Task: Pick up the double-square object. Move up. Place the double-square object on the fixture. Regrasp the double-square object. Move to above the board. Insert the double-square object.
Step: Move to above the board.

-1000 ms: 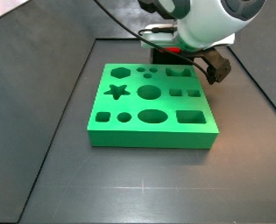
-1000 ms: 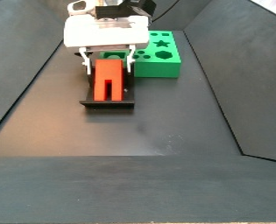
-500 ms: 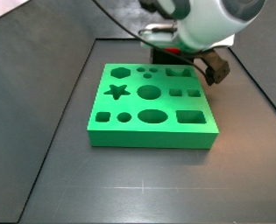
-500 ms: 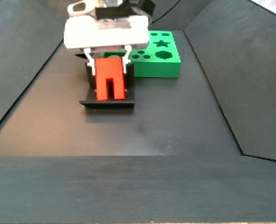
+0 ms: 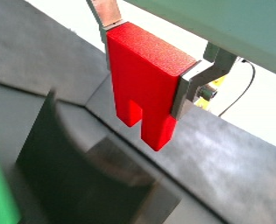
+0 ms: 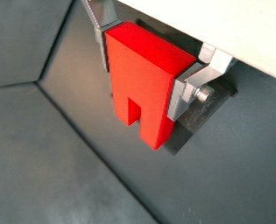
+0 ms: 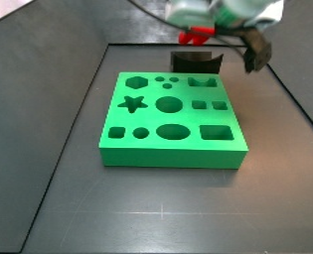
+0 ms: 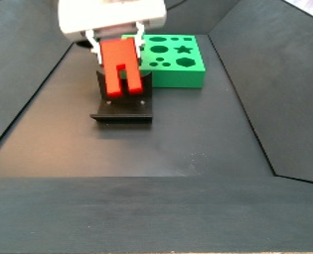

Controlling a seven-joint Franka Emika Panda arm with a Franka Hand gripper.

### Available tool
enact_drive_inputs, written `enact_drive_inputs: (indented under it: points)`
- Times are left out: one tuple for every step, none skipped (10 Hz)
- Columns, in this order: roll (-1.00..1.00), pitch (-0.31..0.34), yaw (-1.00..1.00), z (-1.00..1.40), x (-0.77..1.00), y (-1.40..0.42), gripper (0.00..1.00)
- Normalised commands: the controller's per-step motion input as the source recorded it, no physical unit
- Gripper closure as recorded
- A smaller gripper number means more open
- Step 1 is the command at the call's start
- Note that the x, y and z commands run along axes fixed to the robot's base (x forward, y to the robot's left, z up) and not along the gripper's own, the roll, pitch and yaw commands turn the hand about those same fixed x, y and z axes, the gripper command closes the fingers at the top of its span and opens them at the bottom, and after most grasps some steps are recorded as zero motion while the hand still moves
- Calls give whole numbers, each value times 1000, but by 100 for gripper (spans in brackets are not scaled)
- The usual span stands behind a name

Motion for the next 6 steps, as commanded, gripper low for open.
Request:
enact_drive_inputs:
  points:
    - [-27,47,281,1000,62,27,100]
    - [-20,-31,219,1000,60,24,100]
    - [-19,-58,192,1000,59,22,100]
    - [-20,-82,130,1000,56,20,100]
    - [-25,-77,71,1000,52,19,100]
    - [-29,-63,31,1000,49,16,100]
